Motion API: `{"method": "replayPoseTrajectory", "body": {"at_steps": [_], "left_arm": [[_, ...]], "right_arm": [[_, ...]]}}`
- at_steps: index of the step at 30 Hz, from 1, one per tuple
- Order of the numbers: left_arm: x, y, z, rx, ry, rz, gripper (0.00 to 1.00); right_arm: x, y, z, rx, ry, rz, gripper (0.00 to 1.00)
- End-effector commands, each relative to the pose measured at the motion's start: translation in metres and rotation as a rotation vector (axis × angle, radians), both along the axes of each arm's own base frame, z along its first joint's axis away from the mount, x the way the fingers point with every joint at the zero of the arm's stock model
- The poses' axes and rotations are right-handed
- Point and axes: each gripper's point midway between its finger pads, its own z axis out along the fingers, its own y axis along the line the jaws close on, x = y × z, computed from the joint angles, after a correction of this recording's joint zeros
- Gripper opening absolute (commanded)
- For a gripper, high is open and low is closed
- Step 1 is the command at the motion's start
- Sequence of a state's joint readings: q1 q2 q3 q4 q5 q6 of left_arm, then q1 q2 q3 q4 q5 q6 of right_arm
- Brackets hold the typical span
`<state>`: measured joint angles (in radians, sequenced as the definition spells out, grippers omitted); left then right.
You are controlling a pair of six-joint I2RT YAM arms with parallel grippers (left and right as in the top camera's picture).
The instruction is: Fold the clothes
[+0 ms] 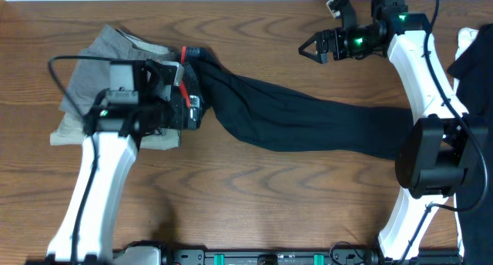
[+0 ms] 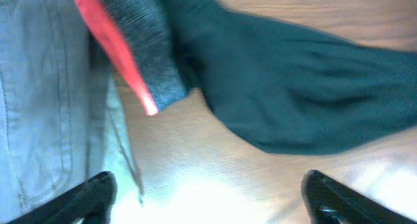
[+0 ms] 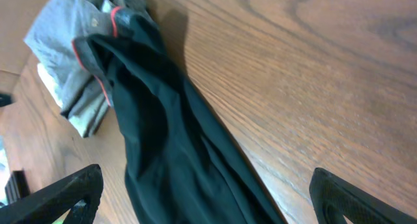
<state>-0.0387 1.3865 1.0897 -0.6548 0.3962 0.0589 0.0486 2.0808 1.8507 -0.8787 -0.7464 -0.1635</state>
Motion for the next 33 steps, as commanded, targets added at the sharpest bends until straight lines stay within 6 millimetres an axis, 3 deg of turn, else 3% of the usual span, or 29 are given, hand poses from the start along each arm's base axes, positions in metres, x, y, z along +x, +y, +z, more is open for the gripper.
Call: {"method": "replayPoseTrajectory", "body": {"at_steps": [1,2,3,7,10,15,18,24,33], "left_arm": [[0.017,0.01,-0.043,0.003,0.107,0.15,0.67],[0.022,0.01,-0.053,-0.001,0.12,0.16,0.57],[0.028,0.01,-0.065,-0.003,0.14,0.17,0.54],[0.036,0.01,-0.111,-0.015,0.233,0.214,0.54],[0.036,0.01,-0.13,-0.008,0.272,0.215,0.55],[0.045,0.01,-0.131,-0.005,0.233,0.207,0.72],[0.056,0.01,-0.127,-0.004,0.181,0.189,0.76],[0.061,0.009,-0.129,-0.004,0.163,0.181,0.76],[0.057,-0.005,-0.164,0.011,0.213,0.118,0.62]], "right_arm": [[0.0,-0.005,-0.004,-0.041,-0.014,0.01,0.99],[-0.001,-0.004,-0.004,-0.041,-0.013,0.013,0.99],[-0.002,-0.002,-0.004,-0.041,-0.013,0.017,0.99],[-0.006,0.003,-0.005,-0.042,0.002,0.028,0.99],[-0.008,0.003,-0.006,-0.043,0.013,0.029,0.99],[-0.008,0.003,-0.006,-0.045,0.006,0.035,0.99],[-0.008,0.003,-0.006,-0.047,0.003,0.039,0.99],[-0.008,0.003,-0.006,-0.047,0.002,0.039,0.99],[-0.008,0.003,-0.006,-0.046,0.003,0.039,0.99]]}}
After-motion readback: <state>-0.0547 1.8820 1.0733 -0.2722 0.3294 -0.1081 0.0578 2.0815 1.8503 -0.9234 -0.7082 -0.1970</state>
